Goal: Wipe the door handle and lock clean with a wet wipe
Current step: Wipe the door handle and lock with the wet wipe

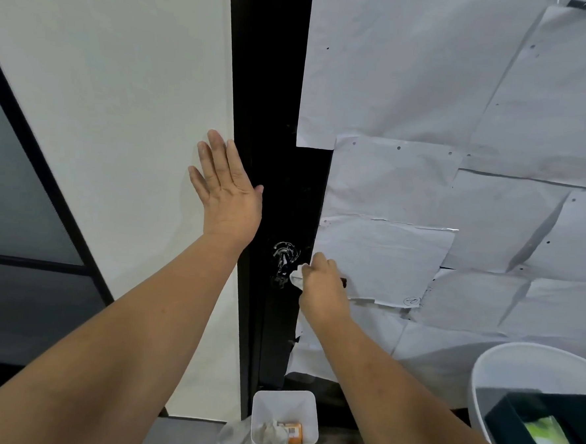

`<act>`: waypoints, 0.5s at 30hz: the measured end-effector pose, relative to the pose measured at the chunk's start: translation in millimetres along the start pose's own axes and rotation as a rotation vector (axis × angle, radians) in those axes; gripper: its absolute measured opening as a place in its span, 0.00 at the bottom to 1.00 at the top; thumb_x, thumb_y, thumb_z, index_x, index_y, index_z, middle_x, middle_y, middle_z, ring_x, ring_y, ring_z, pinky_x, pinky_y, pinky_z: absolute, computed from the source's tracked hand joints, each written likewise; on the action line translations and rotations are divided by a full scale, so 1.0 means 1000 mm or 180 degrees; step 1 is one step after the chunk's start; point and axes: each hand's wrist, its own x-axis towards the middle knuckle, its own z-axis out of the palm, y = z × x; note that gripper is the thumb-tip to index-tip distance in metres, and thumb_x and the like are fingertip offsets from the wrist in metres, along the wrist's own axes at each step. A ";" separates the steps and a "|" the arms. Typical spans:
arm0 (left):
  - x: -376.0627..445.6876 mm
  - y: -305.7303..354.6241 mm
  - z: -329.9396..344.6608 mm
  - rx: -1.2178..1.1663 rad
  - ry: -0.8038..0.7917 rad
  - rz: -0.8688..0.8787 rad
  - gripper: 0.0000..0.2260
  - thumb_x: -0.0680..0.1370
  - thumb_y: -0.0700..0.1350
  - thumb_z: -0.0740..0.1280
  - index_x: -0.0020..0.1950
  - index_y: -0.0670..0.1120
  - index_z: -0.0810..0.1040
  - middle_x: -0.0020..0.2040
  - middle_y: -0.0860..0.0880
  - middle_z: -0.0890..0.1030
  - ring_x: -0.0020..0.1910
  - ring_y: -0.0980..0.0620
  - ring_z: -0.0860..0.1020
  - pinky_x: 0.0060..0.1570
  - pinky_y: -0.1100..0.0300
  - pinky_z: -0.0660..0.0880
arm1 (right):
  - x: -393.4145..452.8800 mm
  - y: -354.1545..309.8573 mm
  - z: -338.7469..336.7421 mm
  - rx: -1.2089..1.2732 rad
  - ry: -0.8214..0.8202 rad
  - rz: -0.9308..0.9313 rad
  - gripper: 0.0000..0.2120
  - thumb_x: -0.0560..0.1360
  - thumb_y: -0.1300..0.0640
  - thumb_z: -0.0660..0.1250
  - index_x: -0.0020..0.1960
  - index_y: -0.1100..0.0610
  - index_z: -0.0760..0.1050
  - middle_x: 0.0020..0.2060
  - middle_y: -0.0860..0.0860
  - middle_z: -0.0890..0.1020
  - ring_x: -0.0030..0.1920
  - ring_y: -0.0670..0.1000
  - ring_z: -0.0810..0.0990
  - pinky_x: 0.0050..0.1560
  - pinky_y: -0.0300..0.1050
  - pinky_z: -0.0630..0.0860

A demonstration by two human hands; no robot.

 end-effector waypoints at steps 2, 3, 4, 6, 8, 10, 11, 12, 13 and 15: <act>-0.005 -0.003 0.003 0.0047 -0.0086 0.0065 0.38 0.81 0.52 0.60 0.77 0.34 0.40 0.77 0.32 0.42 0.76 0.32 0.42 0.72 0.32 0.47 | -0.006 -0.002 0.002 0.0083 0.0109 -0.0100 0.13 0.66 0.76 0.58 0.46 0.65 0.74 0.50 0.56 0.71 0.48 0.56 0.70 0.40 0.41 0.62; -0.008 -0.004 0.003 0.0061 -0.0109 0.0067 0.39 0.80 0.53 0.61 0.77 0.35 0.40 0.77 0.33 0.42 0.76 0.32 0.42 0.73 0.33 0.47 | -0.006 -0.001 0.002 0.0189 0.0124 -0.0092 0.13 0.67 0.76 0.58 0.45 0.65 0.75 0.49 0.57 0.72 0.48 0.56 0.70 0.39 0.42 0.62; -0.010 -0.005 0.003 0.0080 -0.0112 0.0057 0.40 0.80 0.53 0.62 0.77 0.35 0.41 0.78 0.34 0.43 0.77 0.33 0.43 0.73 0.34 0.48 | -0.004 0.001 0.002 0.0398 0.0071 -0.0071 0.12 0.68 0.76 0.58 0.46 0.66 0.76 0.48 0.57 0.72 0.47 0.56 0.72 0.39 0.42 0.63; -0.016 -0.007 0.005 0.0167 -0.0064 0.0022 0.41 0.78 0.53 0.65 0.78 0.37 0.42 0.78 0.35 0.45 0.77 0.35 0.46 0.73 0.37 0.51 | 0.001 0.003 -0.002 0.1081 -0.0186 -0.0051 0.10 0.71 0.73 0.61 0.48 0.66 0.78 0.44 0.54 0.72 0.45 0.55 0.75 0.38 0.41 0.68; -0.022 -0.008 0.007 0.0207 -0.0056 -0.0001 0.43 0.77 0.53 0.67 0.78 0.39 0.42 0.79 0.37 0.45 0.77 0.37 0.47 0.72 0.40 0.54 | 0.000 0.001 -0.007 0.1455 -0.0429 -0.0021 0.12 0.73 0.70 0.62 0.53 0.63 0.80 0.44 0.51 0.73 0.45 0.53 0.75 0.42 0.38 0.71; -0.028 -0.009 0.009 0.0160 -0.0076 -0.0039 0.44 0.75 0.52 0.69 0.78 0.41 0.42 0.79 0.39 0.45 0.78 0.38 0.48 0.71 0.41 0.55 | 0.000 0.001 -0.010 0.1521 -0.0423 0.0142 0.15 0.74 0.69 0.60 0.56 0.61 0.79 0.49 0.53 0.76 0.49 0.53 0.76 0.47 0.36 0.70; -0.031 -0.009 0.010 0.0140 -0.0081 -0.0060 0.44 0.75 0.52 0.70 0.78 0.41 0.42 0.79 0.40 0.46 0.78 0.39 0.49 0.71 0.41 0.57 | 0.000 0.002 -0.010 0.1548 -0.0398 0.0265 0.17 0.74 0.70 0.59 0.57 0.60 0.79 0.52 0.54 0.77 0.50 0.53 0.77 0.47 0.35 0.70; -0.034 -0.008 0.009 0.0139 -0.0071 -0.0073 0.44 0.75 0.52 0.70 0.78 0.41 0.43 0.79 0.40 0.47 0.77 0.39 0.51 0.70 0.41 0.59 | 0.001 0.003 -0.011 0.1592 -0.0365 0.0400 0.18 0.73 0.70 0.58 0.57 0.59 0.79 0.53 0.54 0.78 0.50 0.53 0.77 0.46 0.34 0.70; -0.036 -0.008 0.009 0.0153 -0.0060 -0.0081 0.44 0.74 0.52 0.71 0.78 0.42 0.44 0.79 0.41 0.48 0.77 0.39 0.53 0.69 0.41 0.60 | 0.001 0.004 -0.012 0.1668 -0.0323 0.0555 0.19 0.73 0.70 0.57 0.56 0.58 0.80 0.52 0.55 0.79 0.48 0.52 0.78 0.43 0.34 0.70; -0.041 -0.009 0.007 0.0174 -0.0058 -0.0105 0.45 0.73 0.52 0.72 0.78 0.42 0.47 0.79 0.41 0.52 0.75 0.40 0.57 0.68 0.42 0.62 | 0.002 0.004 -0.017 0.1965 -0.0256 0.0855 0.18 0.73 0.68 0.57 0.56 0.56 0.79 0.49 0.54 0.81 0.43 0.50 0.77 0.38 0.35 0.69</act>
